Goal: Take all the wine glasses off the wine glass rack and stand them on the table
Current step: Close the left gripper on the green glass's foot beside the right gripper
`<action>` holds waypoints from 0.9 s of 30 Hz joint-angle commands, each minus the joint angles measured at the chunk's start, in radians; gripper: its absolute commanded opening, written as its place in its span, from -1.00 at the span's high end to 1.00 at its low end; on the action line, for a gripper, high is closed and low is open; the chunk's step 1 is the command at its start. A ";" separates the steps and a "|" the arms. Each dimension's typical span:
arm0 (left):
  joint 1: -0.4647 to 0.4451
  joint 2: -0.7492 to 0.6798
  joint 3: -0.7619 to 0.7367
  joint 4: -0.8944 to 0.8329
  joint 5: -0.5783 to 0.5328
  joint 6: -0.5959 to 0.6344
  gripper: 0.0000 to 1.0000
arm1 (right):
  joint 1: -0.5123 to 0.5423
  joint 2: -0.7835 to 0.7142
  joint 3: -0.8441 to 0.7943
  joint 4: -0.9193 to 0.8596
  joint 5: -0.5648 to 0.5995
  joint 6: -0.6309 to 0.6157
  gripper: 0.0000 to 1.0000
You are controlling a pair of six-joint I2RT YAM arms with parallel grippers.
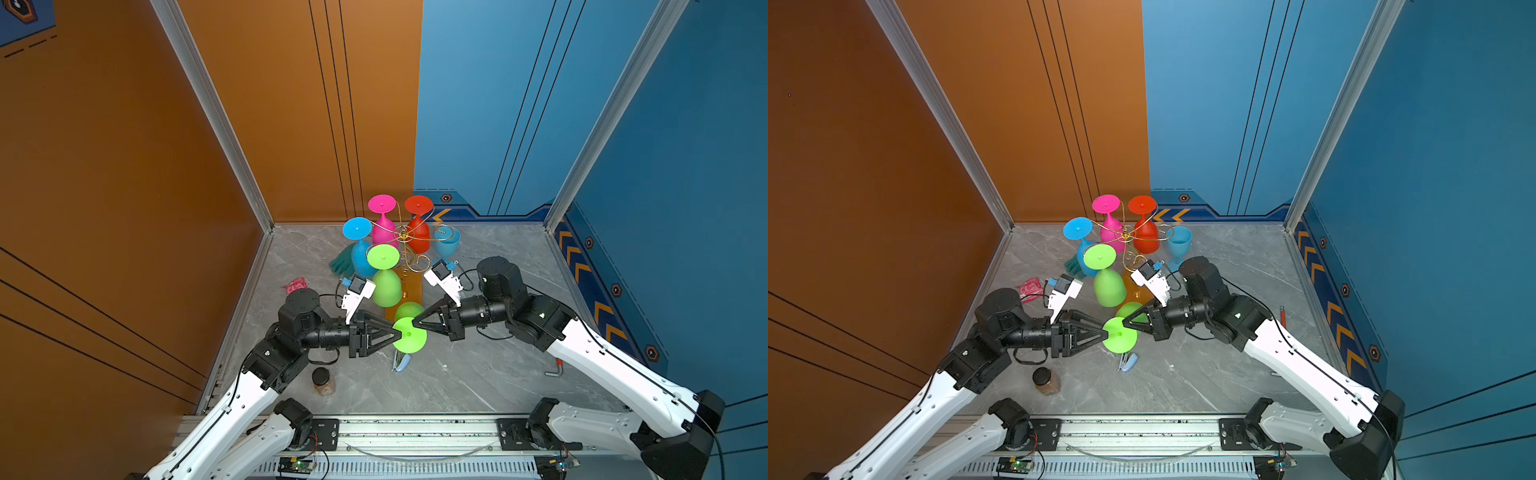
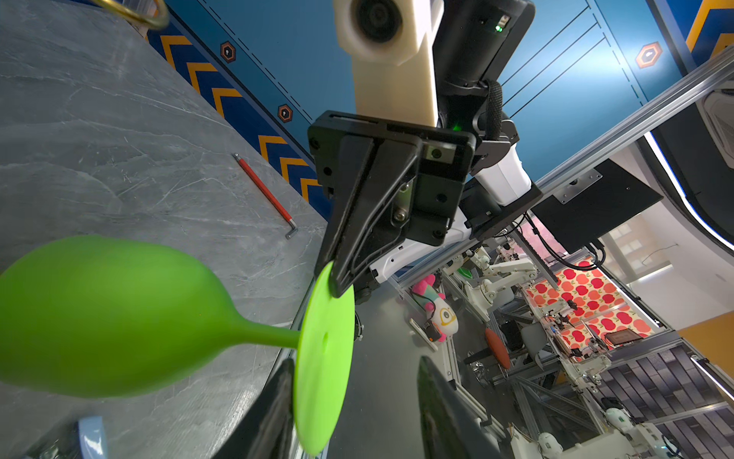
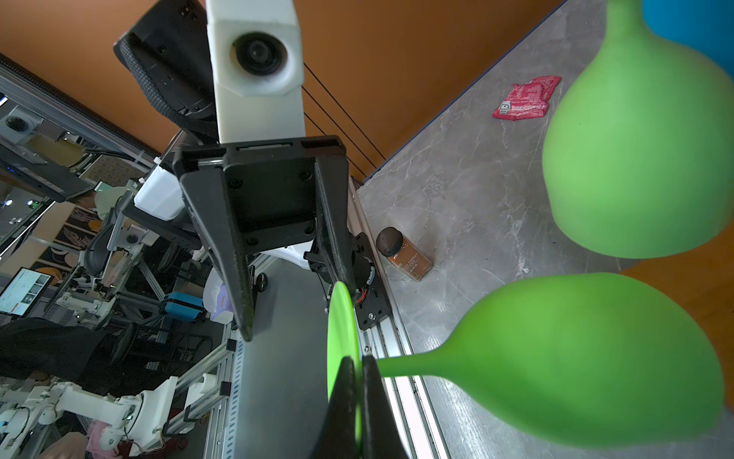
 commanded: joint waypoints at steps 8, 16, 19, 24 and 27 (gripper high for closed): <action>-0.041 0.005 -0.007 0.018 0.039 0.029 0.39 | 0.007 0.001 0.034 -0.002 0.044 -0.017 1.00; -0.092 0.041 -0.010 0.018 0.031 0.045 0.62 | 0.001 0.001 0.033 -0.003 0.050 -0.009 1.00; -0.101 0.050 -0.008 0.018 0.027 0.052 0.79 | -0.003 -0.003 0.031 -0.004 0.048 -0.007 1.00; -0.102 0.049 -0.006 0.019 0.024 0.054 0.90 | -0.010 -0.011 0.023 -0.005 0.045 -0.006 1.00; -0.103 0.047 -0.005 0.019 0.023 0.054 0.97 | -0.014 -0.015 0.021 -0.005 0.044 -0.004 1.00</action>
